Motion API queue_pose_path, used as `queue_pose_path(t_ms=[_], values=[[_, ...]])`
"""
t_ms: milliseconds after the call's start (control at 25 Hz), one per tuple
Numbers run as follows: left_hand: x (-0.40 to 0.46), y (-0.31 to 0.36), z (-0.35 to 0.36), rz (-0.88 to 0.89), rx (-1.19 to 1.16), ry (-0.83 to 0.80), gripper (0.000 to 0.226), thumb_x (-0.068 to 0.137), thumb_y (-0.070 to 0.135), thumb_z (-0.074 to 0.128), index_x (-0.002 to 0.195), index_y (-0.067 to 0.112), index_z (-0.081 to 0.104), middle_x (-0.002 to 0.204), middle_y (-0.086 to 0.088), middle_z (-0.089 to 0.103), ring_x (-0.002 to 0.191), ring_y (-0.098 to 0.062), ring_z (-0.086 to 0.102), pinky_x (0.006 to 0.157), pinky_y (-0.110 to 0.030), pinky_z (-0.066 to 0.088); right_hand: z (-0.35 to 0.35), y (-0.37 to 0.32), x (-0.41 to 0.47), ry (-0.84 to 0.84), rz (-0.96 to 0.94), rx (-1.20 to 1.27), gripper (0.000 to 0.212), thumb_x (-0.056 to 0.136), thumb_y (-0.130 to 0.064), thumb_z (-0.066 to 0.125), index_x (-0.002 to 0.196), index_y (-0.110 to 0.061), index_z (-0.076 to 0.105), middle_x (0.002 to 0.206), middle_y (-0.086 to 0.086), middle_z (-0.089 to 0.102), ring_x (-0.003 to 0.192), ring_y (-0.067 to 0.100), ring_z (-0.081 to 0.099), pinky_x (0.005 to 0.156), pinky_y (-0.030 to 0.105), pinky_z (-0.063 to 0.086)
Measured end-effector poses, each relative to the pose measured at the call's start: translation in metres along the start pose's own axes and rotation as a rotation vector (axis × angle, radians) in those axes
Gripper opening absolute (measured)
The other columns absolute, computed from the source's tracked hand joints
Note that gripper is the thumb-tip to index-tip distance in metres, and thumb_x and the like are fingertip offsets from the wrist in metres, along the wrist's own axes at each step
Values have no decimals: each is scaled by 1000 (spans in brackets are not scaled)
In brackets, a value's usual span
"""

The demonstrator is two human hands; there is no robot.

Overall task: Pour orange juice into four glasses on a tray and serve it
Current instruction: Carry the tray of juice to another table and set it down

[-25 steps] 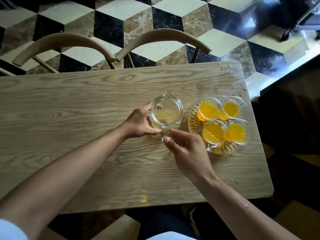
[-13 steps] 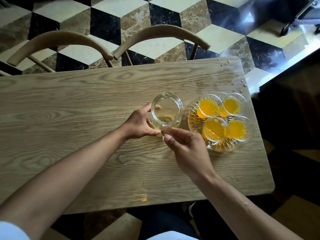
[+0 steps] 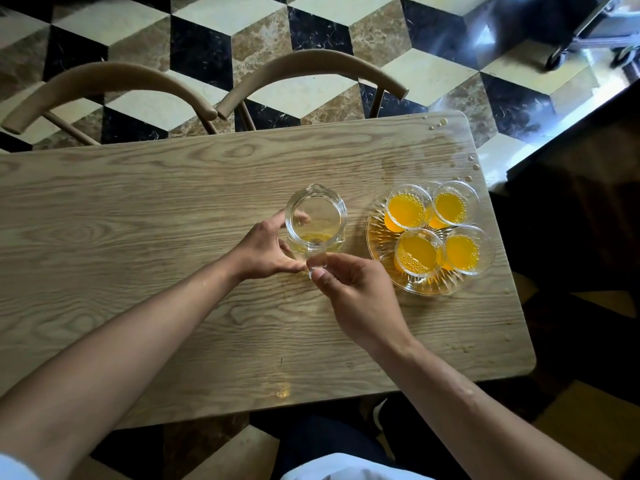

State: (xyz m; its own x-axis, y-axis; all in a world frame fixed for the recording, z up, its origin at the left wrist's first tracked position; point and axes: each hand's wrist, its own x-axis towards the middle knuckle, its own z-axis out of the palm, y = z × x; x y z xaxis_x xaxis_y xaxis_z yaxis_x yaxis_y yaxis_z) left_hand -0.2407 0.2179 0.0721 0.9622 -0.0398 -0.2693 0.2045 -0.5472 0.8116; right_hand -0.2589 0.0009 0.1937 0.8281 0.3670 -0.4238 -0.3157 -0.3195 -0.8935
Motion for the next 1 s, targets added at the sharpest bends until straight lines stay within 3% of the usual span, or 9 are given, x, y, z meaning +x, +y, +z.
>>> queue_pose_path(t_ms=[120,280,360,480,560,680,760,880,1000], values=[[-2,5,-1,10,-22,-16,86,60,25,97,135,18,57,130,5,65,112,-16,70,99,-39,55,0,0,1,4,16,4,19,95,-14,71,112,-17,80,100,-13,80,96,-8,72,84,10,53],[-8,16,2,-36,-17,-41,111,52,51,86,149,17,44,146,9,53,128,-10,58,104,-20,50,0,-1,2,19,62,12,20,93,-20,71,111,-19,81,98,-13,80,93,-6,73,80,11,53],[-11,19,3,-51,-14,-23,123,50,56,83,156,17,35,148,13,43,134,-5,47,99,-3,38,0,1,3,16,65,1,22,92,-19,71,111,-19,81,99,-11,81,94,-5,73,82,12,53],[-16,25,5,-42,4,10,128,48,58,82,158,17,32,146,12,39,135,-2,40,96,6,29,-5,4,3,12,53,-68,28,89,-18,71,117,-17,79,109,-7,80,101,0,72,88,19,54],[-22,26,3,-60,24,27,130,48,59,83,159,18,29,150,10,38,137,-3,38,106,-4,35,-12,7,3,11,63,-90,36,88,-16,71,124,-16,75,120,-4,77,109,5,70,98,27,55],[-35,24,1,-101,4,87,128,52,56,85,160,20,26,159,-2,37,145,-13,40,115,-41,45,-27,10,0,0,66,-95,42,89,-11,70,131,-14,69,129,-2,72,118,9,67,107,36,52],[-47,31,0,-121,-57,123,123,57,53,83,161,23,24,162,-6,34,148,-16,38,113,-41,45,-41,10,-6,-6,57,-102,42,91,-9,69,132,-14,68,130,-3,71,119,9,66,104,33,54],[-67,46,1,-154,-137,193,116,62,51,79,160,26,24,164,-3,35,148,-15,38,111,-35,41,-61,12,-11,-20,10,-113,39,93,-8,68,131,-16,67,125,-6,71,116,8,66,89,17,53],[-89,71,16,-159,-133,344,102,69,39,79,158,21,31,159,-5,44,144,-15,44,110,-33,42,-90,22,-22,21,-33,-129,39,90,-9,69,128,-17,69,122,-5,74,110,5,68,77,13,50]])
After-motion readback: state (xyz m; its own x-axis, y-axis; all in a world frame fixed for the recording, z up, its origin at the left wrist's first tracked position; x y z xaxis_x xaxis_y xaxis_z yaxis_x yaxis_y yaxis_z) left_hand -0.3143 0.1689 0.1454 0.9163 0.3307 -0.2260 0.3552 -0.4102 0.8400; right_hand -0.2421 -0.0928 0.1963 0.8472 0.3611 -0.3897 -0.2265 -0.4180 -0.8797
